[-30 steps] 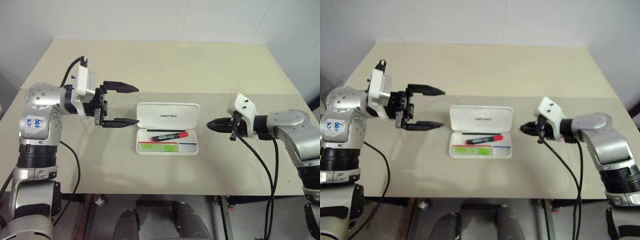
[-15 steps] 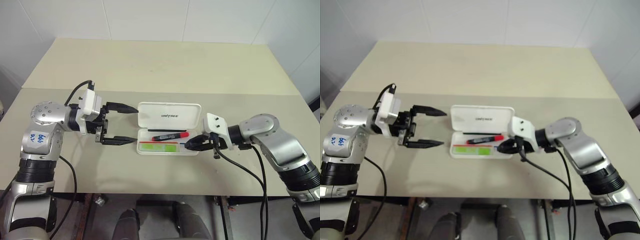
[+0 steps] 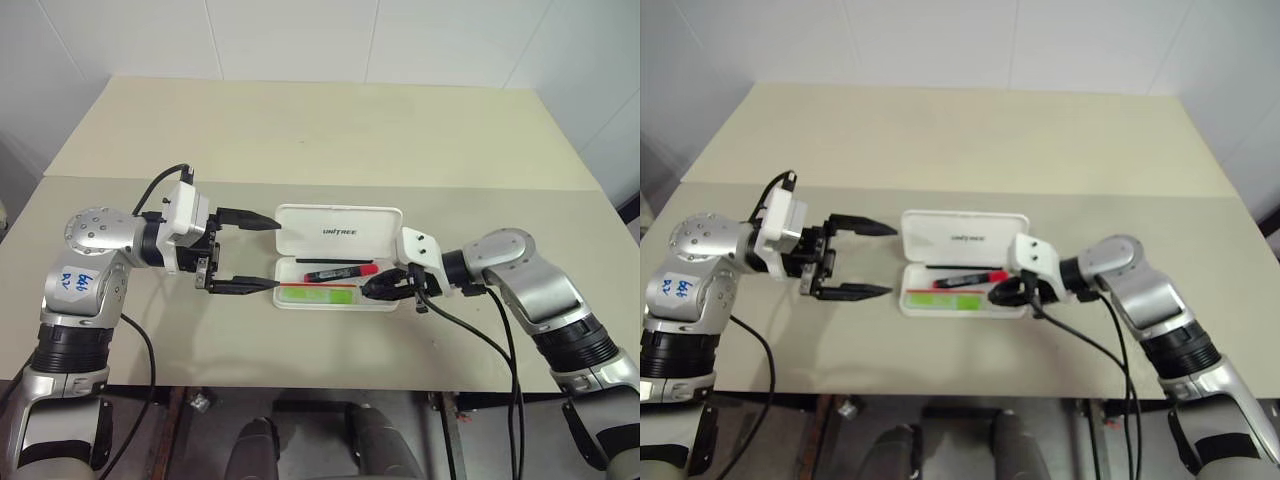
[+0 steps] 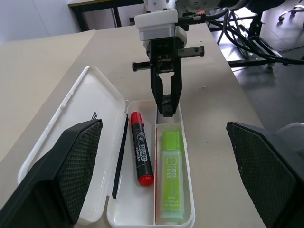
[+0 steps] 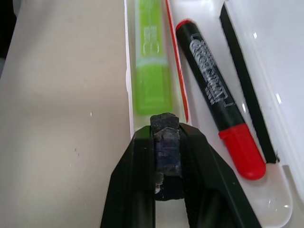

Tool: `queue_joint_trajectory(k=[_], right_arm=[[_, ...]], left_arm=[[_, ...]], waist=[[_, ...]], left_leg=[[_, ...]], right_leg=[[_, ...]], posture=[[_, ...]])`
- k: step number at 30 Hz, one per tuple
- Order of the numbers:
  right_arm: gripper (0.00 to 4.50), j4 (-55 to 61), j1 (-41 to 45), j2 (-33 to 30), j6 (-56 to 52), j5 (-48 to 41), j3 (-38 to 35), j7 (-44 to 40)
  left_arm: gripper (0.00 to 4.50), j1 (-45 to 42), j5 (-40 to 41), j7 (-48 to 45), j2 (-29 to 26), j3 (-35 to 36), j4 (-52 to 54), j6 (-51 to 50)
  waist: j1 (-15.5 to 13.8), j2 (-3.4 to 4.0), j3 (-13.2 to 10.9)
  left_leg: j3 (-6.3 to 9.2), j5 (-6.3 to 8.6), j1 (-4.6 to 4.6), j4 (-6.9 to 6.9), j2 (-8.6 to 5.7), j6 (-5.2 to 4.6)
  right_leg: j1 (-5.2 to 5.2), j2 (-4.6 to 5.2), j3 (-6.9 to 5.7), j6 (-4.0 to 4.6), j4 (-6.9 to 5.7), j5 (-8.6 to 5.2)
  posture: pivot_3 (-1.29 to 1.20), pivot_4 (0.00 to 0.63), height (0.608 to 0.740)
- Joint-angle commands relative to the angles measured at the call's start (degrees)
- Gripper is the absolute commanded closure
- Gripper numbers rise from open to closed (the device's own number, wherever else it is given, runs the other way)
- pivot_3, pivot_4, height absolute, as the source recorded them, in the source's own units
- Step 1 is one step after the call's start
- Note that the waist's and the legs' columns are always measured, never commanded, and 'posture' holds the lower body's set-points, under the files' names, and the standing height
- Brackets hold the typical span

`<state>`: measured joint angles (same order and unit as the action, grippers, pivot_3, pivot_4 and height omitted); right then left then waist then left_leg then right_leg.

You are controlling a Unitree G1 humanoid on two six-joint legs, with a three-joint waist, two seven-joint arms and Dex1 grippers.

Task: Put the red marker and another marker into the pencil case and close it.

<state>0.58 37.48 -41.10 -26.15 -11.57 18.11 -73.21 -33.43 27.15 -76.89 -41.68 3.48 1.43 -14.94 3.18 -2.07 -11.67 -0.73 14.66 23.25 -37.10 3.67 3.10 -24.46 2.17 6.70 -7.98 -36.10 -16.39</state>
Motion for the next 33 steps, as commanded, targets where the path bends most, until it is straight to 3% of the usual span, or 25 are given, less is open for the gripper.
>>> queue_joint_trajectory(k=[1,8,16,27,30,33], right_arm=[[2.55,-0.2,1.3,-0.9,1.2,0.5,-0.5,-1.4],[0.07,-1.3,3.3,0.5,2.5,-1.2,-3.3,-1.7],[0.02,2.1,-0.2,6.1,8.7,-14.8,-15.1,-2.6],[0.02,5.2,-10.3,0.6,8.4,-22.6,-27.6,-3.1],[0.0,4.5,-11.2,-1.3,7.8,-23.9,-30.4,-2.7],[0.0,3.7,-11.0,-1.9,7.8,-24.1,-31.3,-1.7]], left_arm=[[0.0,-1.1,1.4,0.6,-0.6,1.2,1.5,0.1],[0.0,-1.4,1.2,0.8,-0.6,1.2,1.0,0.5],[0.0,-1.7,1.0,0.0,-1.2,1.4,-0.7,0.8],[0.0,0.7,2.8,-0.7,-2.8,5.6,-5.5,0.4],[0.59,1.7,2.7,-0.9,-3.3,7.4,-8.7,1.8],[1.53,1.5,2.7,-0.7,-3.0,8.4,-10.8,2.8]], waist=[[0.0,0.0,0.0],[0.1,0.0,0.0],[0.0,0.0,0.0],[0.1,0.0,0.0],[0.2,0.0,0.0],[0.1,0.0,0.0]], left_leg=[[0.0,0.0,0.0,0.0,0.0,0.0],[0.0,0.0,-0.02,0.0,0.0,0.0],[0.0,0.0,-0.01,0.02,0.0,0.0],[0.0,0.0,-0.05,0.0,0.0,0.0],[0.0,0.0,-0.09,0.01,0.01,0.0],[-0.01,-0.01,-0.09,0.0,0.01,0.0]], right_leg=[[0.0,0.0,0.0,0.0,0.0,0.0],[0.0,0.0,0.0,0.0,-0.03,0.0],[0.0,0.0,0.0,0.0,-0.02,0.0],[0.03,0.0,-0.01,0.0,-0.06,0.0],[0.02,-0.01,-0.01,0.02,-0.09,0.01],[0.02,-0.01,-0.01,0.03,-0.11,0.01]], posture=[[0.0,0.15,0.74],[0.0,0.15,0.74],[0.0,0.15,0.74],[0.0,0.15,0.74],[0.0,0.15,0.74],[0.0,0.15,0.74]])
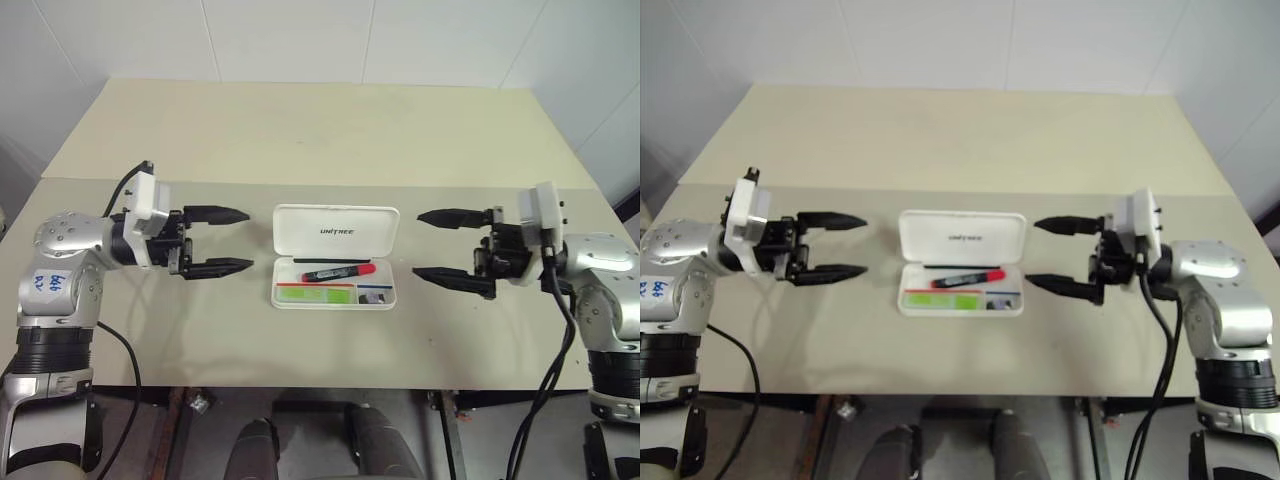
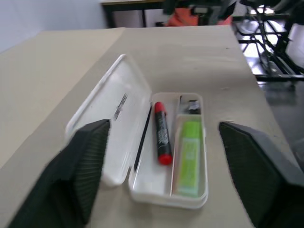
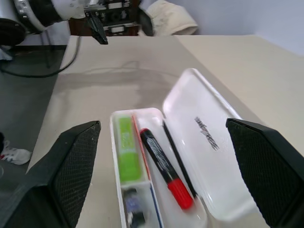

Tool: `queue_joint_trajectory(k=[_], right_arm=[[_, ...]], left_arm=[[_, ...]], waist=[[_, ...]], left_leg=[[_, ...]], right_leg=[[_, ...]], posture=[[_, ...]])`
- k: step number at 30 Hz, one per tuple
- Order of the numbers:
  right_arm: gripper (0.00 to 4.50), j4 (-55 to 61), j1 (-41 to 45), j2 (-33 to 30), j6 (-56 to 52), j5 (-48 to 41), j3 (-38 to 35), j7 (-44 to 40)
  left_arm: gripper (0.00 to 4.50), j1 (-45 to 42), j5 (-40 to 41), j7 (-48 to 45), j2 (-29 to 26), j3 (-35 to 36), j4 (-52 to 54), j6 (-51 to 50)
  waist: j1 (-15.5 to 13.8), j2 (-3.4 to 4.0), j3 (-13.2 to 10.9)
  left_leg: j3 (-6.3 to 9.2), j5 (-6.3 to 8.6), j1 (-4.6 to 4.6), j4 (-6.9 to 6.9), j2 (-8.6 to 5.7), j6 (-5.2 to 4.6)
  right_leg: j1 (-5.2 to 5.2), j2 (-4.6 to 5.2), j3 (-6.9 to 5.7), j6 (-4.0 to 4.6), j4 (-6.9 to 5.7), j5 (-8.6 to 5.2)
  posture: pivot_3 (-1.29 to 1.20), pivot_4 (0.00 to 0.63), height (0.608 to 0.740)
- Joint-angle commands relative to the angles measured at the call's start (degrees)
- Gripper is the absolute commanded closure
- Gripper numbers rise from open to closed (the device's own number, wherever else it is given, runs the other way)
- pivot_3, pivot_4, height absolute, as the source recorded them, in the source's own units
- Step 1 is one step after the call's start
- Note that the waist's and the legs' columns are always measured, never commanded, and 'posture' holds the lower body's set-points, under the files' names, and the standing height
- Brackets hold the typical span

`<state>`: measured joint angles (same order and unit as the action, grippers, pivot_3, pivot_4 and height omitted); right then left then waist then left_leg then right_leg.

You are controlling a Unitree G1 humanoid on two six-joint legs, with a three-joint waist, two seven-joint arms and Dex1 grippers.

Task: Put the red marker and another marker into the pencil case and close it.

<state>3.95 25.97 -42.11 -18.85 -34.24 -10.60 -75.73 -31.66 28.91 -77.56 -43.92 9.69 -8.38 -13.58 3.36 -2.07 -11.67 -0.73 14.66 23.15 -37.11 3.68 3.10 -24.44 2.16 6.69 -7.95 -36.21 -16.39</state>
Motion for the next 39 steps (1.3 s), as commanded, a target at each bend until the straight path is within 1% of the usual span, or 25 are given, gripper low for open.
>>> queue_joint_trajectory(k=[1,8,9,11,16,21,24,29,36,39], right_arm=[[0.0,0.1,0.7,-0.8,0.8,-1.4,-2.7,1.2],[0.0,0.1,2.4,-1.0,-0.5,-1.7,-2.4,3.3],[0.0,0.1,2.5,-1.1,-0.6,-1.7,-2.4,3.4],[0.0,-0.1,2.6,-1.1,-0.4,-1.5,-2.4,3.7],[0.0,-0.4,2.9,-1.0,0.0,-1.1,-2.1,4.4],[0.0,0.0,3.0,-0.5,0.1,-0.8,-1.6,5.3],[0.0,0.8,2.5,-0.2,0.0,-1.0,-1.5,6.0],[0.0,2.3,1.3,-0.2,-0.4,-1.5,-1.9,7.0],[0.0,3.2,0.0,-0.5,-0.3,-2.0,-2.5,7.8],[0.0,3.2,-0.3,-0.4,-0.2,-2.1,-2.4,7.9]], left_arm=[[1.9,-0.4,0.9,0.1,-0.6,2.3,-1.3,1.8],[4.28,-5.5,1.1,1.6,1.0,2.7,-6.0,2.5],[4.45,-6.3,1.0,1.7,1.2,2.6,-6.9,2.8],[4.45,-8.2,0.5,2.6,2.2,2.2,-9.3,3.4],[4.45,-13.9,-3.2,9.8,6.2,1.9,-16.8,7.6],[4.45,-17.9,-12.7,18.6,10.5,-3.1,-27.0,13.7],[4.45,-19.6,-16.6,20.7,12.7,-5.7,-32.2,16.6],[4.45,-21.0,-16.7,17.0,15.2,-7.1,-36.0,19.7],[4.45,-19.2,-11.3,7.1,16.1,-5.1,-33.1,22.6],[4.45,-18.2,-11.3,3.5,15.9,-5.9,-31.8,23.7]], waist=[[-0.1,0.0,0.0],[-0.3,0.0,0.0],[-0.3,0.0,0.0],[-0.3,0.0,0.0],[-0.4,0.0,0.0],[-0.4,0.0,0.0],[-0.3,0.0,0.0],[-0.3,0.0,0.0],[-0.4,0.0,0.0],[-0.4,0.0,0.0]], left_leg=[[0.01,0.0,0.0,-0.02,0.0,0.0],[0.01,0.0,0.02,-0.02,0.0,0.01],[0.01,0.0,0.03,-0.02,-0.01,0.01],[0.0,0.0,0.04,-0.01,-0.01,0.01],[0.01,0.0,0.04,-0.03,-0.01,0.01],[0.01,-0.01,0.04,-0.03,-0.01,0.01],[0.0,-0.01,0.04,-0.01,-0.02,0.02],[0.0,-0.01,0.08,0.02,-0.01,0.02],[0.0,-0.01,0.08,0.01,-0.02,0.02],[0.0,-0.01,0.08,0.02,-0.01,0.02]], right_leg=[[0.0,0.0,0.0,0.0,0.0,0.0],[0.0,0.01,-0.01,0.0,0.0,0.01],[0.0,0.01,-0.01,-0.01,0.01,0.01],[0.01,0.01,-0.01,-0.01,0.03,0.01],[0.01,0.0,-0.01,-0.02,0.01,0.02],[0.01,0.0,0.0,-0.05,0.02,0.03],[0.01,0.0,0.0,-0.05,0.03,0.03],[-0.01,0.0,0.0,-0.05,0.06,0.03],[0.0,0.0,0.0,-0.06,0.06,0.03],[-0.01,0.0,0.0,-0.05,0.06,0.03]], posture=[[0.0,0.15,0.74],[0.0,0.15,0.74],[0.0,0.15,0.74],[0.0,0.15,0.74],[0.0,0.15,0.74],[0.0,0.15,0.74],[0.0,0.15,0.74],[0.0,0.15,0.74],[0.0,0.15,0.74],[0.0,0.15,0.74]])
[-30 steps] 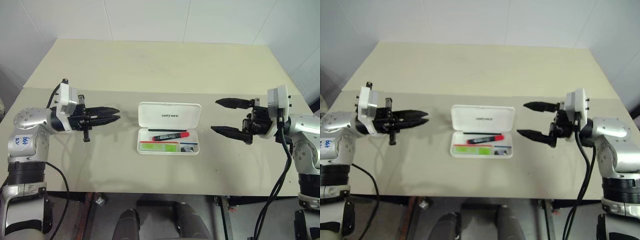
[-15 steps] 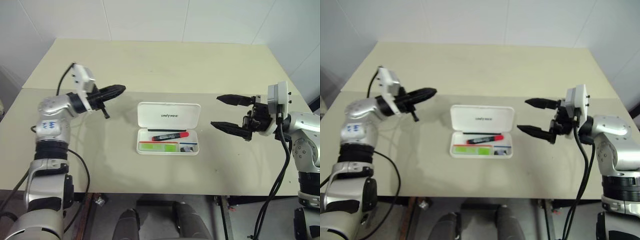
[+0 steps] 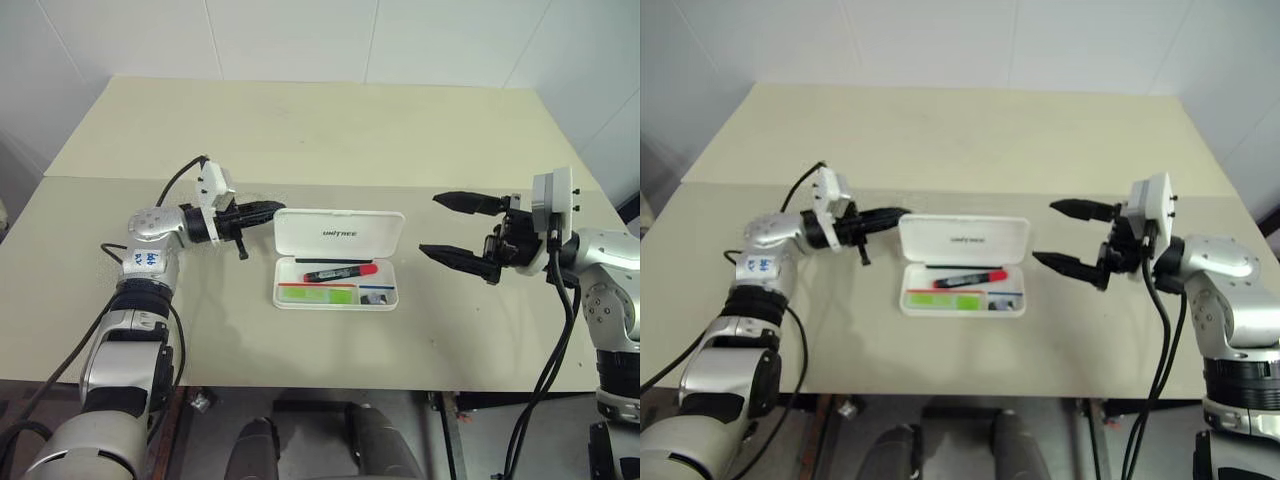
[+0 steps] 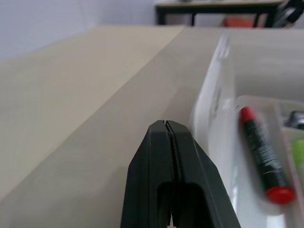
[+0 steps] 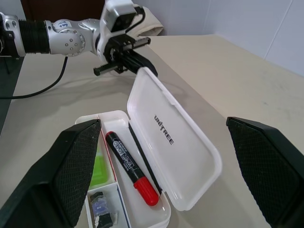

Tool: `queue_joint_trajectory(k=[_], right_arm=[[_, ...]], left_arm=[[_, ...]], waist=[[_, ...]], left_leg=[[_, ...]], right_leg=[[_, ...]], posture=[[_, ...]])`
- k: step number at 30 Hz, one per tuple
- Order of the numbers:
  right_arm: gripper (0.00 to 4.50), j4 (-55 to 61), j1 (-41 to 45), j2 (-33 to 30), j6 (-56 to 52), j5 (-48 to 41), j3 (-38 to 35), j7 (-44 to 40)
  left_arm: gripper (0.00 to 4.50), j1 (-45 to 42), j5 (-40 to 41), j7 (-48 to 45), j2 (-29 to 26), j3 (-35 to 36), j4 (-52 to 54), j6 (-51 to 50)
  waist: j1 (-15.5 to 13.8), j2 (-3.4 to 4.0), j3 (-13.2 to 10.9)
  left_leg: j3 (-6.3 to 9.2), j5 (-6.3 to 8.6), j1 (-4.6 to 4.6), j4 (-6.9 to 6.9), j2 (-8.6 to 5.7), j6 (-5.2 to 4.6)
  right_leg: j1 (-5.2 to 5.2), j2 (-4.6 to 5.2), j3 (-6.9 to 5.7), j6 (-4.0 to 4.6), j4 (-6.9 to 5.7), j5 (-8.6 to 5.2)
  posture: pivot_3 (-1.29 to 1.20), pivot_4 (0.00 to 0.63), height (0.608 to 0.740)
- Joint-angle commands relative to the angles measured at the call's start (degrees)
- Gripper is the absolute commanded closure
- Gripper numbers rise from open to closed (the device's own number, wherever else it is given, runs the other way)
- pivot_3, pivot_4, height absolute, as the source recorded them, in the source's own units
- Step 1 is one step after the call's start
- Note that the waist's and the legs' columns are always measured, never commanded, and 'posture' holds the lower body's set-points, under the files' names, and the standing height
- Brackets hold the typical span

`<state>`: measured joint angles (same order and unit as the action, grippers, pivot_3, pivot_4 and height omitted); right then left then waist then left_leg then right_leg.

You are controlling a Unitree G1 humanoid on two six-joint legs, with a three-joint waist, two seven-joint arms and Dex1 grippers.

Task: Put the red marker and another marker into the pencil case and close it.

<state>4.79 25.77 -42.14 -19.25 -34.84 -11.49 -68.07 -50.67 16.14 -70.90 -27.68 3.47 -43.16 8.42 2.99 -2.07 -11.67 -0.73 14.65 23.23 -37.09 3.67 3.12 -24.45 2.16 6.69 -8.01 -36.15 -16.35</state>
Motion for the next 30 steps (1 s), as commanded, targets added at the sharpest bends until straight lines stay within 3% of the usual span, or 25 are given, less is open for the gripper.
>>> queue_joint_trajectory(k=[1,7,21,30], right_arm=[[0.0,2.4,-0.1,-0.4,0.3,-1.5,-1.5,0.3],[0.0,2.4,-0.7,0.0,0.7,-1.5,-1.4,0.7],[0.0,6.0,-5.0,2.8,1.4,-1.6,-0.9,3.7],[0.0,6.2,-6.0,4.3,2.3,-1.0,-0.5,4.6]], left_arm=[[4.45,1.2,1.3,-3.9,-0.4,0.0,3.6,1.6],[4.45,6.1,-2.0,-10.3,-1.7,-6.5,11.9,-1.0],[4.45,10.3,-10.9,-4.1,-0.7,-16.6,17.6,-6.7],[4.45,11.6,-10.0,-1.8,-0.7,-18.4,26.9,-15.9]], waist=[[0.0,0.0,0.0],[0.0,0.0,0.0],[0.0,0.04,0.0],[0.0,0.05,0.0]], left_leg=[[0.0,0.0,0.0,0.0,0.0,0.0],[0.0,0.0,0.0,-0.01,0.0,0.0],[0.02,0.0,-0.13,-0.1,-0.01,-0.01],[0.05,-0.01,-0.19,-0.1,-0.01,-0.02]], right_leg=[[0.0,0.0,0.0,0.0,0.0,0.0],[0.01,0.0,0.0,0.0,0.0,0.0],[0.15,0.0,0.03,-0.01,-0.03,0.02],[0.24,0.0,0.03,-0.02,-0.01,0.04]], posture=[[0.0,0.15,0.74],[0.0,0.15,0.74],[0.0,0.15,0.74],[0.0,0.15,0.74]])
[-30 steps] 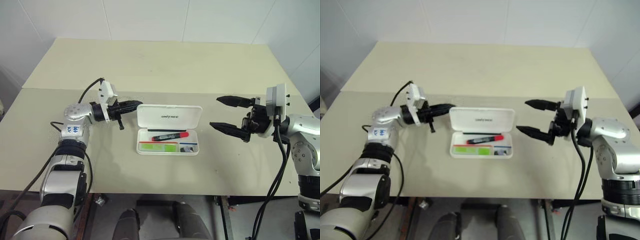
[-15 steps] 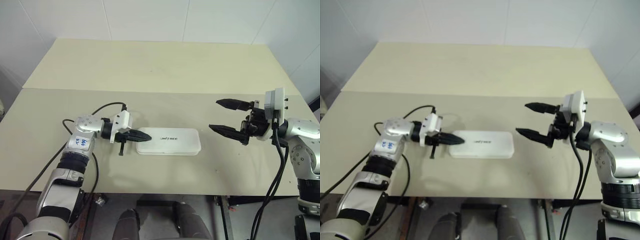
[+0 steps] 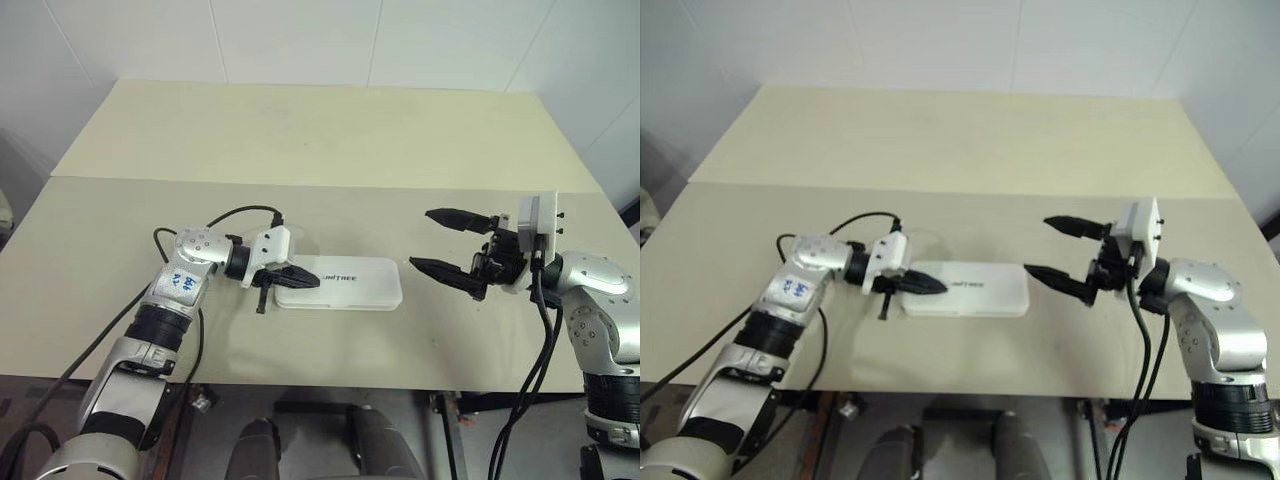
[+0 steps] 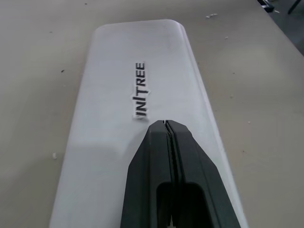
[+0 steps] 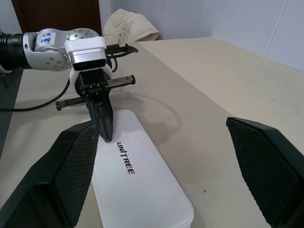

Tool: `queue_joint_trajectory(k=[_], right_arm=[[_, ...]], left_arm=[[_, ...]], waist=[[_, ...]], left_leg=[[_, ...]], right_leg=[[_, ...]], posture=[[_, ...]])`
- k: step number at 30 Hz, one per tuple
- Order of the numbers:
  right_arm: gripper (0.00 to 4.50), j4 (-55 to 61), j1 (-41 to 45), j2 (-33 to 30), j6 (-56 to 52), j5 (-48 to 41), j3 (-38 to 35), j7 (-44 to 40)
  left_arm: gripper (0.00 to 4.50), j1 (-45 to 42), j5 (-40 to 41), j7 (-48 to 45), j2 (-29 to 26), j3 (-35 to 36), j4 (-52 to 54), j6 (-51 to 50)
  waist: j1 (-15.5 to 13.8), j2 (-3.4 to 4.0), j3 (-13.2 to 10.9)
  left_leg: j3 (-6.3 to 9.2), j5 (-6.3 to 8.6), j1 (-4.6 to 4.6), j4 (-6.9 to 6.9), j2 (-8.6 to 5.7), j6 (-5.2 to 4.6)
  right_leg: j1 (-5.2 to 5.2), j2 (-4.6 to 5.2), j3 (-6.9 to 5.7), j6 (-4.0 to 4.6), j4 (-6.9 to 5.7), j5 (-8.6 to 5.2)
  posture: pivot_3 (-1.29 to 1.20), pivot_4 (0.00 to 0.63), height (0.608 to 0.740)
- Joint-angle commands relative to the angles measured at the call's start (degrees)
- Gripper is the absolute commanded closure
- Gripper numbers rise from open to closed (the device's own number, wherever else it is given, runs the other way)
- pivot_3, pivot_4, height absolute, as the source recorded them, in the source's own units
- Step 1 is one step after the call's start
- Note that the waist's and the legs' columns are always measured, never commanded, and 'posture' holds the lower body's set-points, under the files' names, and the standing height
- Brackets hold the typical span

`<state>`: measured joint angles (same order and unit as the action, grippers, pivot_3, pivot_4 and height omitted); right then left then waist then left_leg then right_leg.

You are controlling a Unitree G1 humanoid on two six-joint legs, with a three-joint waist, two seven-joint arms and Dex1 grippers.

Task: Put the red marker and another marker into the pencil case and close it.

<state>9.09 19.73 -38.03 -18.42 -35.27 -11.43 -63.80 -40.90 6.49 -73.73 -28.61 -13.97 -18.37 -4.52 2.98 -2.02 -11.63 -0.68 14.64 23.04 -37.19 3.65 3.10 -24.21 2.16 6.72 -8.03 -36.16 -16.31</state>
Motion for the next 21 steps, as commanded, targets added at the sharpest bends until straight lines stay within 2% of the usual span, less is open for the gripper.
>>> queue_joint_trajectory(k=[1,6,8,10,14,21], right_arm=[[0.0,1.9,0.1,0.3,1.5,-0.5,-0.5,0.4],[0.0,0.6,0.1,-0.2,2.8,0.5,0.0,-0.4],[0.0,-1.6,1.3,-0.2,4.2,1.8,0.1,-0.7],[0.0,-3.4,2.1,-0.2,5.6,2.7,0.0,-0.9],[0.0,-7.0,3.1,-0.2,8.6,4.3,-0.3,-0.9],[0.0,-9.7,3.1,-1.8,9.9,4.6,-1.0,-2.3]], left_arm=[[4.45,2.0,1.1,1.4,0.6,0.1,3.0,-4.3],[4.45,1.6,9.4,4.3,2.3,7.4,6.8,-10.7],[4.45,1.7,15.8,5.7,0.9,14.9,9.0,-13.0],[4.45,3.0,19.9,5.0,-1.0,19.0,11.6,-14.6],[3.59,8.0,22.4,5.6,-6.4,24.9,16.1,-14.6],[1.32,13.6,23.4,8.6,-11.2,31.3,17.2,-13.3]], waist=[[0.0,0.0,0.0],[0.2,-0.01,0.0],[0.3,-0.02,0.0],[0.4,-0.01,0.0],[0.4,0.0,0.0],[-0.1,-0.02,0.0]], left_leg=[[0.0,0.0,0.0,0.0,0.0,0.0],[0.02,0.0,0.02,0.01,0.0,0.0],[0.03,0.0,0.03,0.03,0.01,0.0],[0.03,0.0,0.03,0.06,0.01,0.0],[0.02,0.0,0.0,0.15,0.02,0.0],[0.01,0.0,0.07,0.07,0.01,0.01]], right_leg=[[0.0,0.0,0.0,0.0,0.01,0.0],[-0.02,-0.01,-0.01,0.0,0.01,0.0],[-0.03,-0.01,-0.02,0.0,0.01,0.0],[-0.05,-0.01,-0.02,0.0,0.02,0.0],[-0.07,0.0,-0.03,0.03,0.02,-0.02],[-0.06,0.03,-0.04,0.01,0.11,0.0]], posture=[[0.0,0.15,0.74],[0.0,0.15,0.74],[0.0,0.15,0.74],[0.0,0.15,0.74],[0.0,0.15,0.74],[0.0,0.15,0.74]])
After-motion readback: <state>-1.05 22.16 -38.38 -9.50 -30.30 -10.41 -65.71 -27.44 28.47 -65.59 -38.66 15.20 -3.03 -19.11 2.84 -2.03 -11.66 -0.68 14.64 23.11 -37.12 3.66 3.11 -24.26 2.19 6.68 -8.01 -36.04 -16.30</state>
